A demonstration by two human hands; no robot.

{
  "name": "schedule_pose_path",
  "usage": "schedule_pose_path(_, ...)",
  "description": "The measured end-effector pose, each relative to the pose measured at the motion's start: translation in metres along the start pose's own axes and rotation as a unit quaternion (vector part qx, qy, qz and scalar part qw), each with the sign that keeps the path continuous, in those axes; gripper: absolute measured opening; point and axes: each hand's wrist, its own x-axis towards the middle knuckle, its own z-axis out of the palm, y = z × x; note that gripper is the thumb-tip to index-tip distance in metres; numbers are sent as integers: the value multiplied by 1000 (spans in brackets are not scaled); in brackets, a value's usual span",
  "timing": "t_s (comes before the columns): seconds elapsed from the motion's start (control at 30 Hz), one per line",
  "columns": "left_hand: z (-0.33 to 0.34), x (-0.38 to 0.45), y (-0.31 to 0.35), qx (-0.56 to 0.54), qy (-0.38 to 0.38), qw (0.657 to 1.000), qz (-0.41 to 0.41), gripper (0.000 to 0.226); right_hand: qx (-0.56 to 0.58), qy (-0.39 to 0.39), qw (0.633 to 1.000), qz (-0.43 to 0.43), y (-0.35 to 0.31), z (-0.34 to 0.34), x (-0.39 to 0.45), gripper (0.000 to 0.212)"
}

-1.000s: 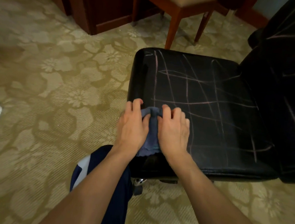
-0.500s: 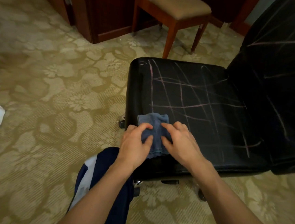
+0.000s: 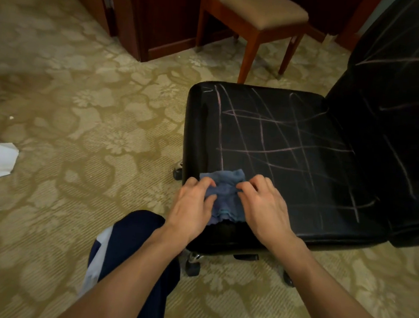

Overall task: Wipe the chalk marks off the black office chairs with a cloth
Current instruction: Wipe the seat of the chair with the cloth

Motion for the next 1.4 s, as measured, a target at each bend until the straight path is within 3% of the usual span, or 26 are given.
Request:
schedule_pose_path(0.07, 1, -1, -1, -30, 8, 1000, -5, 30, 64, -24, 997, 35, -3, -3, 2, 24)
schedule_pose_path(0.13, 0, -1, 1, -160, 9, 985, -66, 29, 162, -95, 975, 117, -5, -8, 7, 42)
schedule_pose_path(0.17, -2, 0, 4, -260, 2, 957, -127, 25, 213, -129, 955, 158, -7, -10, 10, 53)
schedule_pose_path(0.27, -11, 4, 11, -519, -41, 801, -295, 16, 412, -161, 854, 274, -12, -17, 14, 56)
schedule_pose_path(0.37, -15, 8, 14, -584, -72, 747, -310, 21, 533, -150, 766, 327, -12, -32, 17, 41)
schedule_pose_path(0.5, -15, 7, 17, -661, -34, 691, -291, 24, 582, -107, 746, 306, -12, -38, 18, 36)
schedule_pose_path(0.57, -14, 4, 18, -648, -7, 711, -275, 24, 566, -97, 764, 295, -13, -33, 16, 38)
schedule_pose_path(0.63, -11, -3, 14, -559, 15, 793, -240, 28, 488, -106, 827, 256, -10, -29, 14, 39)
schedule_pose_path(0.7, -8, -10, 5, -394, 19, 907, -148, 32, 293, -138, 931, 169, -4, -26, 10, 40)
schedule_pose_path(0.73, -7, -13, 1, -307, 12, 947, -97, 31, 189, -153, 963, 120, -2, -24, 7, 38)
schedule_pose_path(0.8, -5, -17, -1, -152, -5, 988, -33, 31, 63, -132, 988, 48, -3, -22, 1, 33)
schedule_pose_path(0.87, -3, -18, 1, -57, 1, 998, -4, 34, -8, -77, 997, -6, -6, -15, -3, 23)
schedule_pose_path(1.0, -9, -13, 4, -17, -23, 1000, 9, 44, -62, -46, 997, -30, -6, -10, 1, 23)
schedule_pose_path(1.13, -15, -5, 8, 39, -41, 998, 29, 27, -105, 15, 993, -59, -13, -8, 4, 12)
schedule_pose_path(1.2, -14, -3, 11, 72, -34, 997, 23, 26, -110, 33, 990, -76, -18, -5, 4, 17)
schedule_pose_path(1.4, -2, 5, 7, 177, 94, 978, 58, 21, -134, 38, 986, -92, -10, 3, 18, 6)
